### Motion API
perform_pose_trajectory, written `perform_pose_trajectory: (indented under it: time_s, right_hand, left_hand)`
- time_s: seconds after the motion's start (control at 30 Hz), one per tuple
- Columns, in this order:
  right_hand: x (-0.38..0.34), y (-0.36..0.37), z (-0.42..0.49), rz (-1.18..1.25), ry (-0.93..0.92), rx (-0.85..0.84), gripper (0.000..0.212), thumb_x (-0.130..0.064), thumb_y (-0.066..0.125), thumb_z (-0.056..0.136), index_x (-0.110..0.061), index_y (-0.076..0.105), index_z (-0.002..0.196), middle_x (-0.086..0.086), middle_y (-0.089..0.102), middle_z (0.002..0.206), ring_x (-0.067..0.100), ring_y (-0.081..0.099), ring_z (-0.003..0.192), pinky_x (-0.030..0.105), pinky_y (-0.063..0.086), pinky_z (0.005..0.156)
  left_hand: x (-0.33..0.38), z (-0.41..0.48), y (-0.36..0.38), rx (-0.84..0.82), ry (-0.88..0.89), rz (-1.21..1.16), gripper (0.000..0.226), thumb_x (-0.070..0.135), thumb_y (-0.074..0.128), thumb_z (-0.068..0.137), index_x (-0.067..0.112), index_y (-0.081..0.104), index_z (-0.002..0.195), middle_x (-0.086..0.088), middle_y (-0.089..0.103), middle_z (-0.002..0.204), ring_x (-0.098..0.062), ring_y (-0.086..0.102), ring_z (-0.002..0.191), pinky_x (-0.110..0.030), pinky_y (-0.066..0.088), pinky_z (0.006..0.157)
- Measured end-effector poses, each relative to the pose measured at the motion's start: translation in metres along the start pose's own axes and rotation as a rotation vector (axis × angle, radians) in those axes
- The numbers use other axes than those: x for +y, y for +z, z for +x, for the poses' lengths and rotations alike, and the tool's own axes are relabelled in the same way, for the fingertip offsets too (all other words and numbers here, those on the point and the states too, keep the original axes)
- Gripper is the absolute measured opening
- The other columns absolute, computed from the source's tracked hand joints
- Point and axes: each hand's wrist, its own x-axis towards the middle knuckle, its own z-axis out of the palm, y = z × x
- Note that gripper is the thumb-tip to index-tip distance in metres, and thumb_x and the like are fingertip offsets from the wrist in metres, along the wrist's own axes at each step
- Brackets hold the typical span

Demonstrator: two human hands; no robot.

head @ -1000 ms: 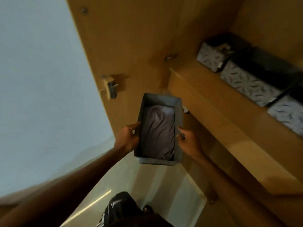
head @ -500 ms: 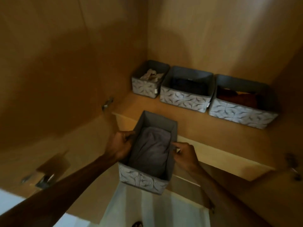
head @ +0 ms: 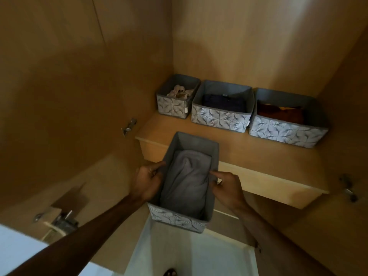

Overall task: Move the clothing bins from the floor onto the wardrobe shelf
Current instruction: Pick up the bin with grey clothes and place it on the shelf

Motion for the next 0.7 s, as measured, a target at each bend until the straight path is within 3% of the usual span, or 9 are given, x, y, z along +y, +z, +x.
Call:
perform_pose_trajectory:
  time_s: [0.13, 0.2, 0.27, 0.37, 0.43, 0.5, 0.6, 0.7]
  right_hand:
    - [0.003, -0.025, -0.014, 0.039, 0.026, 0.041, 0.041, -0.007, 0.062, 0.082, -0.02, 0.067, 0.12, -0.01, 0.066, 0.061, -0.008, 0.057, 0.048, 0.001, 0.04, 0.055]
    - [0.008, -0.038, -0.014, 0.06, 0.066, 0.075, 0.04, -0.009, 0.064, 0.081, -0.022, 0.069, 0.119, -0.014, 0.062, 0.059, -0.003, 0.056, 0.045, 0.01, 0.042, 0.057]
    - [0.014, -0.049, -0.008, 0.073, 0.113, 0.102, 0.042, -0.01, 0.064, 0.081, -0.022, 0.068, 0.121, -0.007, 0.068, 0.076, -0.001, 0.057, 0.054, 0.018, 0.045, 0.065]
    - [0.024, -0.07, 0.004, 0.152, 0.225, 0.106, 0.041, -0.007, 0.061, 0.078, -0.022, 0.069, 0.116, 0.006, 0.073, 0.095, 0.019, 0.069, 0.077, 0.035, 0.059, 0.074]
    - [0.031, -0.082, 0.014, 0.217, 0.312, 0.118, 0.034, -0.002, 0.058, 0.077, -0.018, 0.073, 0.103, 0.014, 0.072, 0.093, 0.028, 0.07, 0.074, 0.045, 0.062, 0.066]
    - [0.04, -0.092, 0.026, 0.288, 0.409, 0.184, 0.031, 0.0, 0.055, 0.078, -0.014, 0.074, 0.099, 0.015, 0.07, 0.095, 0.03, 0.069, 0.073, 0.044, 0.062, 0.06]
    - [0.056, -0.101, 0.04, 0.388, 0.531, 0.306, 0.025, 0.0, 0.051, 0.077, -0.006, 0.07, 0.09, 0.017, 0.07, 0.092, 0.032, 0.069, 0.074, 0.046, 0.062, 0.06]
    - [0.075, -0.104, 0.053, 0.474, 0.58, 0.401, 0.015, -0.003, 0.054, 0.076, -0.012, 0.067, 0.078, 0.023, 0.069, 0.087, 0.04, 0.07, 0.071, 0.057, 0.059, 0.063]
  left_hand:
    - [0.013, -0.013, 0.006, 0.013, 0.022, -0.08, 0.045, 0.02, 0.051, 0.079, 0.033, 0.065, 0.121, -0.008, 0.071, 0.067, -0.008, 0.049, 0.051, -0.028, 0.046, 0.054]
    - [0.027, -0.01, 0.012, -0.006, 0.036, -0.063, 0.045, 0.015, 0.054, 0.083, 0.033, 0.064, 0.123, -0.008, 0.07, 0.064, -0.008, 0.047, 0.047, -0.025, 0.042, 0.052]
    - [0.045, 0.001, 0.019, -0.03, 0.077, -0.03, 0.044, 0.014, 0.054, 0.085, 0.032, 0.064, 0.124, -0.003, 0.073, 0.07, -0.011, 0.051, 0.047, -0.024, 0.045, 0.053]
    - [0.075, 0.027, 0.035, -0.097, 0.186, 0.021, 0.043, 0.011, 0.054, 0.087, 0.028, 0.064, 0.125, -0.004, 0.076, 0.104, -0.023, 0.069, 0.08, -0.029, 0.054, 0.077]
    - [0.094, 0.049, 0.045, -0.144, 0.265, 0.068, 0.045, 0.005, 0.053, 0.088, 0.024, 0.064, 0.127, -0.002, 0.07, 0.12, -0.024, 0.067, 0.102, -0.028, 0.051, 0.091]
    - [0.112, 0.075, 0.062, -0.233, 0.324, 0.1, 0.049, 0.0, 0.049, 0.087, 0.02, 0.061, 0.13, -0.001, 0.064, 0.13, -0.022, 0.061, 0.116, -0.028, 0.048, 0.099]
    - [0.134, 0.101, 0.085, -0.31, 0.364, 0.108, 0.042, 0.008, 0.05, 0.089, 0.021, 0.063, 0.128, -0.004, 0.066, 0.126, -0.023, 0.062, 0.114, -0.028, 0.049, 0.095]
    - [0.144, 0.111, 0.112, -0.321, 0.386, 0.12, 0.039, 0.02, 0.054, 0.09, 0.02, 0.059, 0.129, -0.009, 0.061, 0.13, -0.029, 0.06, 0.115, -0.033, 0.049, 0.094]
